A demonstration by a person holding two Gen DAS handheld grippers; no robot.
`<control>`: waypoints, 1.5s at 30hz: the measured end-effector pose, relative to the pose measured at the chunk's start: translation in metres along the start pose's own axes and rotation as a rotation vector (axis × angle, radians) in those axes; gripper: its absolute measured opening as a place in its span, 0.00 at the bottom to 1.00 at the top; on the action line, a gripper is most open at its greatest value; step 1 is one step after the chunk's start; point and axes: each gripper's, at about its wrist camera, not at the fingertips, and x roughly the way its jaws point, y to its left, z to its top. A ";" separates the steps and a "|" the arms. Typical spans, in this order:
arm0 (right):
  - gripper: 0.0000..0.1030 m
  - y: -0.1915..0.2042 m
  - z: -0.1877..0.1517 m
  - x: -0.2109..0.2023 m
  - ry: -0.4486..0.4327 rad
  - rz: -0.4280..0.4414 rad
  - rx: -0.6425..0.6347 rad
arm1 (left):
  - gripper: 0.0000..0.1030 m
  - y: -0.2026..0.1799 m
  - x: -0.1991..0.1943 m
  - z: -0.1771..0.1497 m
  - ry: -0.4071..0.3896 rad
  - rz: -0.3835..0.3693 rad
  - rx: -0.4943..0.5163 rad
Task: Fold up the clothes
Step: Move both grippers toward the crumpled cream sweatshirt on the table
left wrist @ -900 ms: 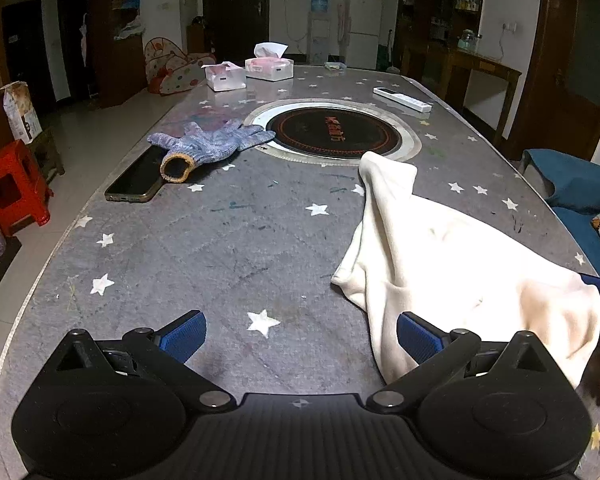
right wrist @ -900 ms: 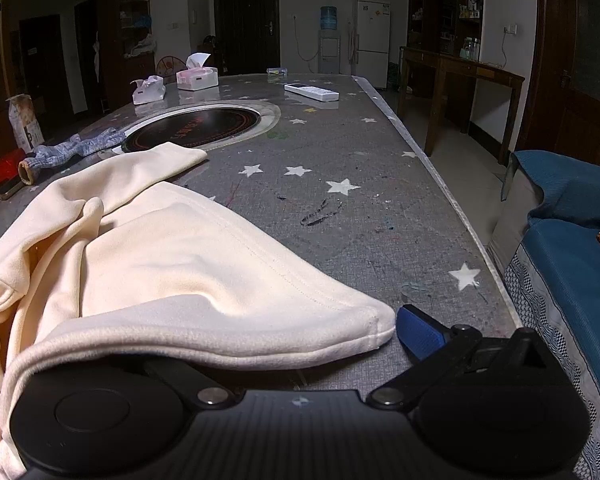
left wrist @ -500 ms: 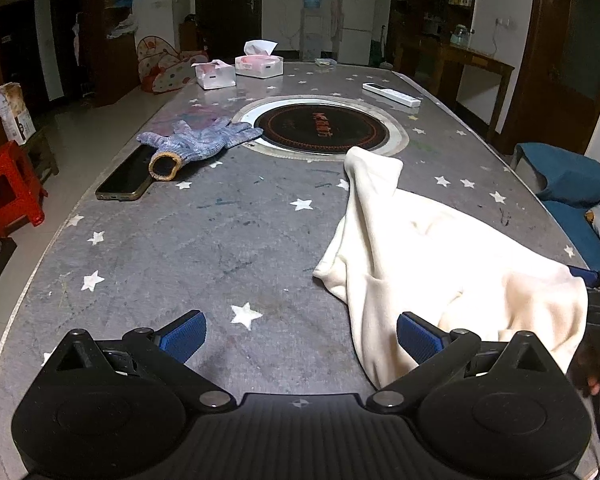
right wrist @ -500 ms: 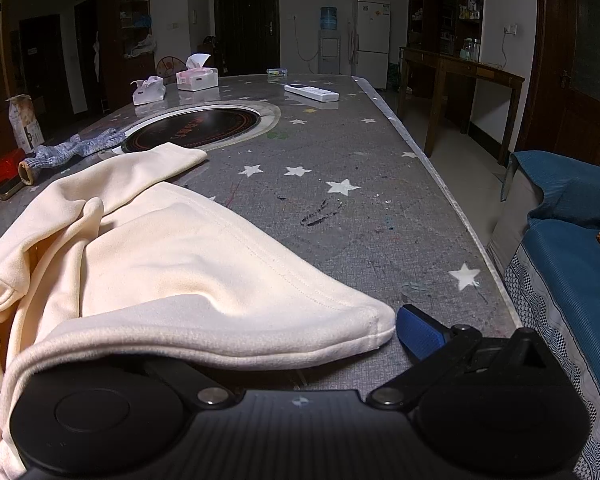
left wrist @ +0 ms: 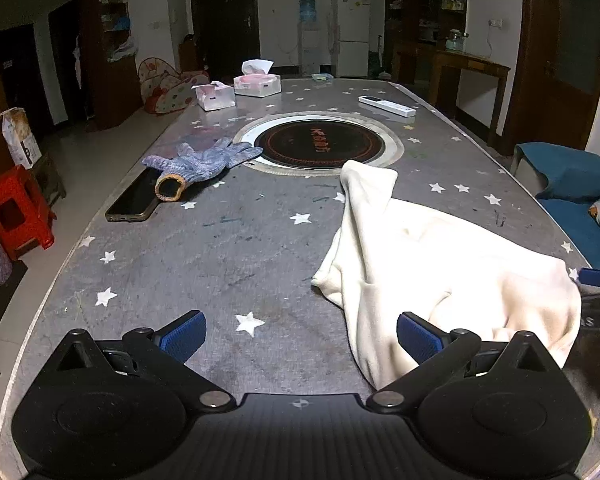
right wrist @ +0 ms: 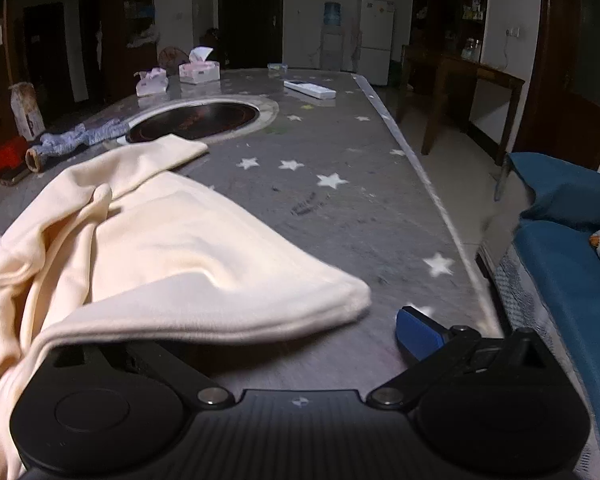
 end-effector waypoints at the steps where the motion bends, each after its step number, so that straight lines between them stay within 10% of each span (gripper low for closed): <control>1: 1.00 -0.002 -0.002 -0.006 0.004 -0.002 -0.004 | 1.00 -0.001 0.000 0.000 0.003 0.000 0.002; 45: 1.00 0.072 -0.050 -0.135 -0.104 0.178 -0.090 | 1.00 -0.018 -0.043 -0.041 -0.010 -0.052 0.050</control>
